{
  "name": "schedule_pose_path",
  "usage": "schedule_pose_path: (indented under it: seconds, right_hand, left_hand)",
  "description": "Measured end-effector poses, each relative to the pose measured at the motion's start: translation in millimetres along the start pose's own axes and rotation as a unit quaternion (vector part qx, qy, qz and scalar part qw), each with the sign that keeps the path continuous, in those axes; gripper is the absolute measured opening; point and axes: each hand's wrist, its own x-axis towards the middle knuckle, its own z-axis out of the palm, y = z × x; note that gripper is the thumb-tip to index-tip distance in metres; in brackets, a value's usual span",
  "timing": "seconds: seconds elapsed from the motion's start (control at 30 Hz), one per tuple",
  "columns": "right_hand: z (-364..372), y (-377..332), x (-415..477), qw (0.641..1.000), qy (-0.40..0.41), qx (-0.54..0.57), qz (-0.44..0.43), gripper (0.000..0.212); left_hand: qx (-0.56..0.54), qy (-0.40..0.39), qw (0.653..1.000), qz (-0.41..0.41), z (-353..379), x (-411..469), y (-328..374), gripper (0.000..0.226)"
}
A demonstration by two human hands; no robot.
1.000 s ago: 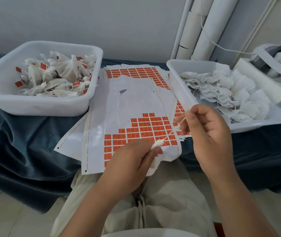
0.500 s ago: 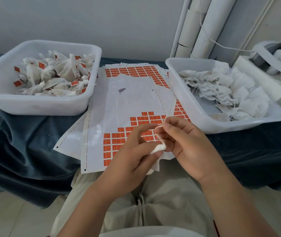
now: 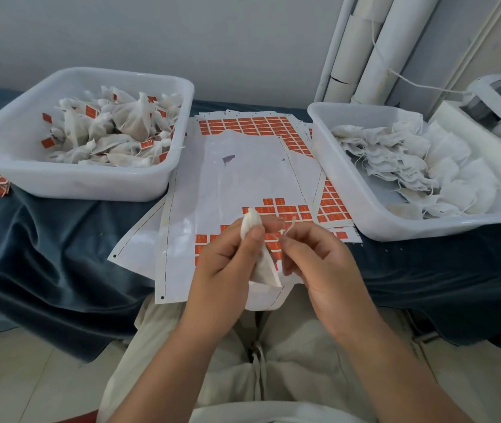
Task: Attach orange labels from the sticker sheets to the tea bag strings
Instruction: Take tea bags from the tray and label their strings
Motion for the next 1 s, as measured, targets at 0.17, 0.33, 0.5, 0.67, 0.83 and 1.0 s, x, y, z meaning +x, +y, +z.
schedule_pose_path:
  seconds: [0.17,0.33,0.5,0.67,0.83,1.0]
  right_hand:
    - [-3,3,0,0.928,0.062,-0.232,-0.284,0.008]
    - [-15,-3,5,0.861,0.035,-0.360,-0.357,0.014]
    - [-16,-7,4,0.857,-0.023,-0.386,-0.340,0.014]
    - [-12,-13,0,0.956,-0.087,-0.258,-0.110,0.011]
    - [-11,-6,4,0.985,-0.123,0.028,0.118,0.024]
    - [-5,2,3,0.977,-0.139,0.114,0.116,0.017]
  left_hand:
    - [0.116,-0.025,0.993,-0.007,-2,2,0,0.029]
    - [0.270,-0.159,0.949,0.038,-10,3,2,0.033]
    - [0.334,-0.245,0.910,0.011,-21,3,4,0.026]
    - [0.326,-0.294,0.899,0.012,-30,5,0,0.043]
    - [0.231,-0.334,0.914,-0.015,-37,7,-1,0.041]
    - [0.033,-0.356,0.933,-0.050,-36,7,-4,0.040]
